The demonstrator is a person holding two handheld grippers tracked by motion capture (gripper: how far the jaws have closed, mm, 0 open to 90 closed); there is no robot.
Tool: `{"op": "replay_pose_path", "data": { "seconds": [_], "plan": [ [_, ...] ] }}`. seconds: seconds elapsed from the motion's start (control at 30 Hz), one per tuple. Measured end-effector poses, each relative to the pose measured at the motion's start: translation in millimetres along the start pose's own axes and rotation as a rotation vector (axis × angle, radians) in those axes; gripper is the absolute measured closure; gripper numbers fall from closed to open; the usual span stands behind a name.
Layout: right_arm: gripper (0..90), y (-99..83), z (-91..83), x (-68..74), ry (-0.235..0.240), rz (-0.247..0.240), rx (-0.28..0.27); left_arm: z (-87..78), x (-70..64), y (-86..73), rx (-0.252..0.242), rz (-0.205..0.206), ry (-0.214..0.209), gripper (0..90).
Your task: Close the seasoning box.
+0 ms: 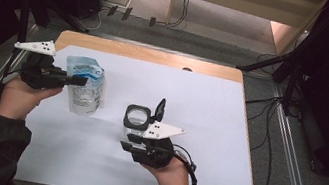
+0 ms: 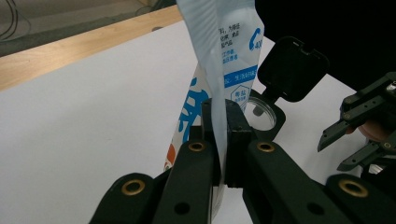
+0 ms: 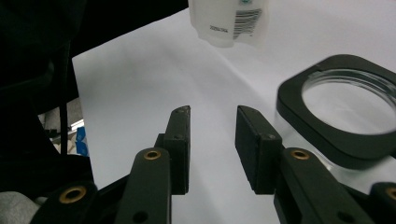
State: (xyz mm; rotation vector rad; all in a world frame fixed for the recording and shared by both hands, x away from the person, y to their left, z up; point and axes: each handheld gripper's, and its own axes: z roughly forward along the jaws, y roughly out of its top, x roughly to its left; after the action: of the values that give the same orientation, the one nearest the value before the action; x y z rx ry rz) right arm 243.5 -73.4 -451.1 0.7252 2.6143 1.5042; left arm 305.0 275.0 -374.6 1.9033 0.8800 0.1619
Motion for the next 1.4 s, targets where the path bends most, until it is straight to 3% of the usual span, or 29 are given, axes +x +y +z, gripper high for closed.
{"op": "replay_pose_path", "data": {
  "seconds": [0.2, 0.47, 0.57, 0.6, 0.7, 0.93, 1.13, 1.27, 1.4],
  "plan": [
    [64.9, 5.5, 22.0, 5.1, 0.035, -0.024, 0.027, 0.7, -5.3, -0.2, 0.026, -0.024, 0.005, 90.0],
    [60.6, 8.9, 46.2, 9.4, 0.064, -0.036, 0.056, -1.2, -10.4, -0.2, 0.021, -0.013, 0.002, 90.0],
    [55.6, 10.4, 56.3, 8.1, 0.069, -0.012, 0.055, -3.0, -13.0, 0.5, 0.01, -0.004, 0.004, 90.0],
    [55.6, 11.4, 62.3, 6.7, 0.086, 0.022, 0.051, -3.5, -14.1, 0.4, 0.006, -0.006, 0.004, 90.0],
    [52.9, 11.6, 68.0, 6.1, 0.085, 0.015, 0.05, -4.9, -16.2, 0.3, -0.003, -0.008, 0.005, 90.0],
    [52.2, 9.5, 88.9, 4.4, 0.057, -0.001, 0.061, -8.5, -23.8, 1.2, 0.0, 0.002, 0.0, 90.0],
    [53.0, 10.2, 105.8, 5.2, 0.03, 0.012, 0.051, -9.8, -31.3, 1.4, 0.008, 0.012, -0.003, 90.0],
    [53.6, 8.1, 113.9, 8.1, -0.003, -0.011, 0.051, -11.2, -35.6, 0.6, 0.017, 0.009, -0.012, 90.0],
    [54.3, 8.1, 120.9, 5.0, -0.017, 0.016, 0.03, -11.9, -41.6, -0.2, 0.024, 0.004, -0.024, 90.0]
  ]
}}
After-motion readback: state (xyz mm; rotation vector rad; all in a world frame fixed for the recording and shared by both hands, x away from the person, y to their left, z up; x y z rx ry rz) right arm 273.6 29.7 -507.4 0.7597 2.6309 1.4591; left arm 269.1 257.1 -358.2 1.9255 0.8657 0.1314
